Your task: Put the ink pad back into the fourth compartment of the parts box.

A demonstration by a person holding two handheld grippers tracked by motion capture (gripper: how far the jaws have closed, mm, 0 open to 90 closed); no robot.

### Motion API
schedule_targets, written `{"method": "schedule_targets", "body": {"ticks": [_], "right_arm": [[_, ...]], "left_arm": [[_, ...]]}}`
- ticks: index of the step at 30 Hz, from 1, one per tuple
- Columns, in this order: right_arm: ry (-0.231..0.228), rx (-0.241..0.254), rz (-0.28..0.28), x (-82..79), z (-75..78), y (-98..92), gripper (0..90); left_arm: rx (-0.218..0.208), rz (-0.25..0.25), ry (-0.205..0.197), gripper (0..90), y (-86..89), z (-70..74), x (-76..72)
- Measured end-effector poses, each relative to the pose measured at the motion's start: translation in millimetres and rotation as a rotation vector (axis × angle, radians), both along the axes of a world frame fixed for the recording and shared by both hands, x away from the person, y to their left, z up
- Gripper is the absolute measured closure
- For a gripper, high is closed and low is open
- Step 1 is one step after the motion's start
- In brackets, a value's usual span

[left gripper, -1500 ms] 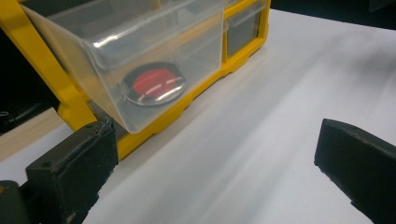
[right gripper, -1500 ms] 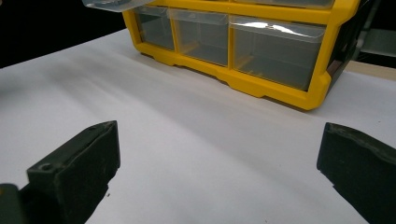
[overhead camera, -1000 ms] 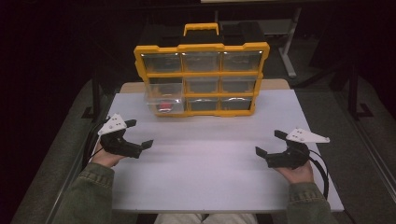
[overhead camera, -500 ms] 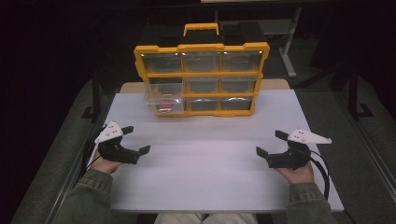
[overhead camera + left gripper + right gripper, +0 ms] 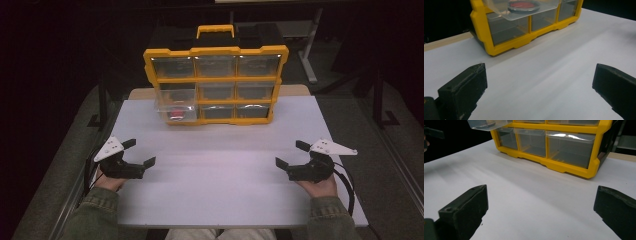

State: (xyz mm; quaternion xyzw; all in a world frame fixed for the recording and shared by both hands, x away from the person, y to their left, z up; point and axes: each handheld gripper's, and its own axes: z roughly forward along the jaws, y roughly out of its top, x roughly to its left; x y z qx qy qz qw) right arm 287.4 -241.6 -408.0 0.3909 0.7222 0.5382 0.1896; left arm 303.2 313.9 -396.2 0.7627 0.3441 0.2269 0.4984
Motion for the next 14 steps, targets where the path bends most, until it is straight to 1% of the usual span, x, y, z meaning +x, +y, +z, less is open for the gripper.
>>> {"method": "schedule_targets", "body": {"ticks": [2,7,9,11,14], "right_arm": [[0.003,-0.001,0.005,-0.4,-0.7,1.0,0.0],[0.008,-0.011,0.012,-0.2,-1.9,3.1,0.0],[0.01,-0.01,0.011,-0.4,-2.1,3.1,0.0],[0.012,-0.008,0.009,-0.6,-2.3,3.0,0.0],[0.015,-0.009,0.006,-0.6,-2.7,2.9,0.0]], "left_arm": [[-0.007,0.005,0.001,0.0,1.9,-2.2,-0.6],[-0.014,0.016,0.021,0.0,5.3,-10.0,-2.8],[-0.015,0.017,0.026,0.0,6.6,-10.7,-2.4],[-0.028,0.025,0.031,0.0,9.1,-11.9,-1.6],[-0.026,0.032,0.027,0.0,11.0,-11.6,-1.7]]}}
